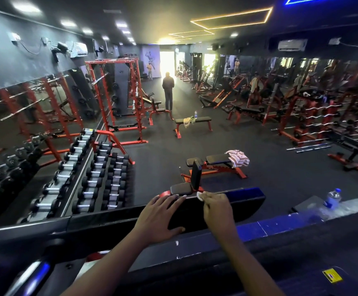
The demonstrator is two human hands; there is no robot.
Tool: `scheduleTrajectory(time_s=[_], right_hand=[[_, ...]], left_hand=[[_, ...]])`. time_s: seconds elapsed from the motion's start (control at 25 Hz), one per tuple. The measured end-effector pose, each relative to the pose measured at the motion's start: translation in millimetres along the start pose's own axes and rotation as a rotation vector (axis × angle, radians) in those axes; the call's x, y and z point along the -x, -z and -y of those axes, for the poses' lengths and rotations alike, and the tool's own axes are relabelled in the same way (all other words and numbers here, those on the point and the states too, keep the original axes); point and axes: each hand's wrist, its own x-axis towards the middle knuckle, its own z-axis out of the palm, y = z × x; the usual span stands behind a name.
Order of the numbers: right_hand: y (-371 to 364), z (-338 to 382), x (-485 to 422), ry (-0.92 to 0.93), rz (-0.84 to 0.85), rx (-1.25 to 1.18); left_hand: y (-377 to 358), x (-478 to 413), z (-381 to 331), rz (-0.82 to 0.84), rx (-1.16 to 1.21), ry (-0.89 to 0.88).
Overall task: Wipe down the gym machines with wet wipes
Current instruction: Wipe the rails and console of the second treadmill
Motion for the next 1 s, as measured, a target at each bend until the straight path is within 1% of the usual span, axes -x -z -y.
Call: scheduleTrajectory(time_s=[0.08, 0.2, 0.32, 0.36, 0.4, 0.48, 0.52, 0.56, 0.6, 0.68, 0.8, 0.96, 1.0], right_hand=[[12.2, -24.2, -6.2, -0.078, -0.004, 0.023], [35.5, -60.0, -11.2, -0.164, -0.01, 0.146], [56.0, -72.3, -18.2, -0.434, -0.026, 0.12], [56.3, -65.1, -19.4, -0.429, -0.032, 0.099], [52.1, -53.2, -18.3, -0.35, -0.037, 0.078], [32.5, -24.2, -6.5, -0.122, 0.0, 0.042], [23.2, -15.4, 0.0, -0.048, 0.017, 0.03], [17.5, -12.7, 2.7, -0.021, 0.023, 0.023], [14.4, -16.5, 1.7, -0.028, 0.028, 0.02], [15.6, -35.8, -6.5, -0.105, 0.014, 0.057], [28.0, -68.7, -18.1, -0.221, 0.004, 0.108], [47.4, -96.1, -24.3, -0.263, -0.023, 0.115], [55.8, -102.5, -27.7, -0.312, -0.012, 0.117]], left_hand=[[-1.0, -0.4, -0.7, -0.002, -0.025, 0.007], [1.5, 0.2, -4.5, 0.029, -0.028, 0.032], [1.2, -1.8, -6.0, 0.017, -0.045, 0.024], [1.3, -1.3, -7.0, 0.032, -0.046, 0.032], [1.3, -1.5, -8.0, 0.045, -0.043, 0.045], [4.5, -3.1, -8.8, 0.067, -0.05, 0.078], [8.5, -6.7, -9.9, 0.092, -0.027, 0.092], [10.3, -11.7, -10.2, 0.105, 0.019, 0.099], [11.6, -17.0, -12.0, 0.147, 0.087, 0.125], [11.8, -34.2, -19.3, 0.162, 0.13, 0.113], [10.0, -64.4, -36.0, 0.187, 0.13, 0.018], [-2.7, -86.1, -50.7, 0.262, 0.106, -0.126], [-5.2, -86.7, -52.3, 0.264, 0.089, -0.141]])
